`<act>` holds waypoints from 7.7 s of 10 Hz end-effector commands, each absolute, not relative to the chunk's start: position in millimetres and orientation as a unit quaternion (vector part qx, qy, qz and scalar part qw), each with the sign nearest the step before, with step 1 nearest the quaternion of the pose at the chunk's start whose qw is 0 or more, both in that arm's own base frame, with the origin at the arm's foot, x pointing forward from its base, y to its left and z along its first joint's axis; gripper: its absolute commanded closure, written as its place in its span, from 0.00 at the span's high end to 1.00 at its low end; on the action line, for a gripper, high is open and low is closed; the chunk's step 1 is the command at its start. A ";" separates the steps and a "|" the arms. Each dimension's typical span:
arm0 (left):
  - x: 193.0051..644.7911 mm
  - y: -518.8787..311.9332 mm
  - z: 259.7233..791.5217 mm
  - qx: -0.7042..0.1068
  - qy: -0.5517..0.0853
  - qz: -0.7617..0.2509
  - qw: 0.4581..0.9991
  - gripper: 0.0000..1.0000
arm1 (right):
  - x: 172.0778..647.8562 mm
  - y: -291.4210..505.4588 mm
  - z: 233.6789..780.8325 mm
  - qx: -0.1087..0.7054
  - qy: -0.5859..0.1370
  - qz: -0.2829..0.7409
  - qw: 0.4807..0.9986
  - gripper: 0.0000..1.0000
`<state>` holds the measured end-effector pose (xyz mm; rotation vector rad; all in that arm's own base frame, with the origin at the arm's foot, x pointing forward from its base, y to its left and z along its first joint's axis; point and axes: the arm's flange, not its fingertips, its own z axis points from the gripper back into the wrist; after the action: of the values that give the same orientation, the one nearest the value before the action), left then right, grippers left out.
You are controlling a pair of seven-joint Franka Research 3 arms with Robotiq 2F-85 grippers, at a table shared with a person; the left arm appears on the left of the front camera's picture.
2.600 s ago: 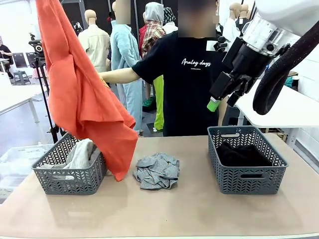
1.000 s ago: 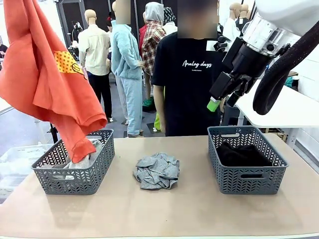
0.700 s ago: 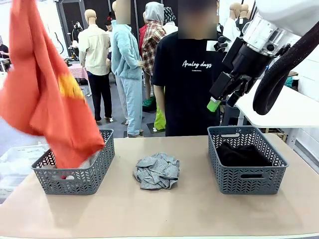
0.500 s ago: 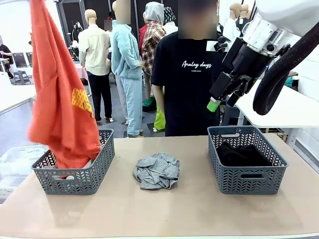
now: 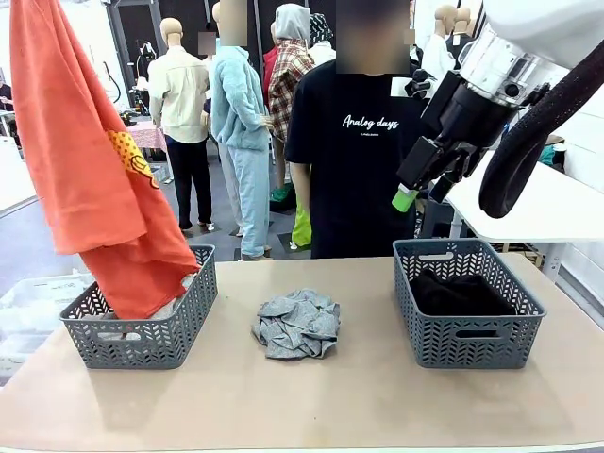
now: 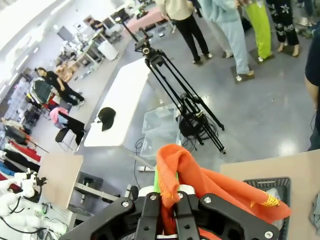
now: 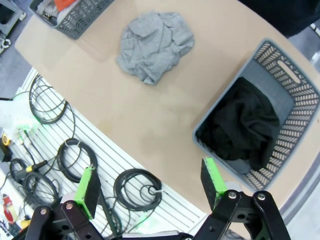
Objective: Sort the tops and bottoms.
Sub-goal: Sort the clothes according to human instructions.
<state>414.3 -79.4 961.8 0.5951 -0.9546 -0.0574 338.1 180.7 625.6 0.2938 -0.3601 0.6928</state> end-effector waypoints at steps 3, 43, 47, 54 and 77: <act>435.0 -53.7 925.2 0.205 -0.371 0.038 0.905 0.00 | 336.1 178.2 621.7 0.136 -0.174 0.337 0.915 1.00; 587.9 -39.2 426.6 -0.133 -0.042 -0.128 0.982 0.00 | 336.1 178.2 621.7 0.136 -0.174 0.337 0.915 1.00; 586.1 -44.1 427.2 -0.107 -0.057 -0.147 0.982 0.00 | 336.1 178.2 621.7 0.136 -0.174 0.337 0.915 1.00; 581.9 -63.7 465.8 -0.085 -0.098 -0.159 0.979 1.00 | 336.1 178.2 621.7 0.136 -0.174 0.337 0.915 1.00; 612.4 -7.5 555.8 -0.232 -0.045 -0.052 0.970 1.00 | 336.1 178.2 621.7 0.136 -0.174 0.337 0.915 1.00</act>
<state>612.5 -0.7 563.5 -0.5174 -0.0901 -0.1413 338.0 180.4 625.4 0.2940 -0.3600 0.6925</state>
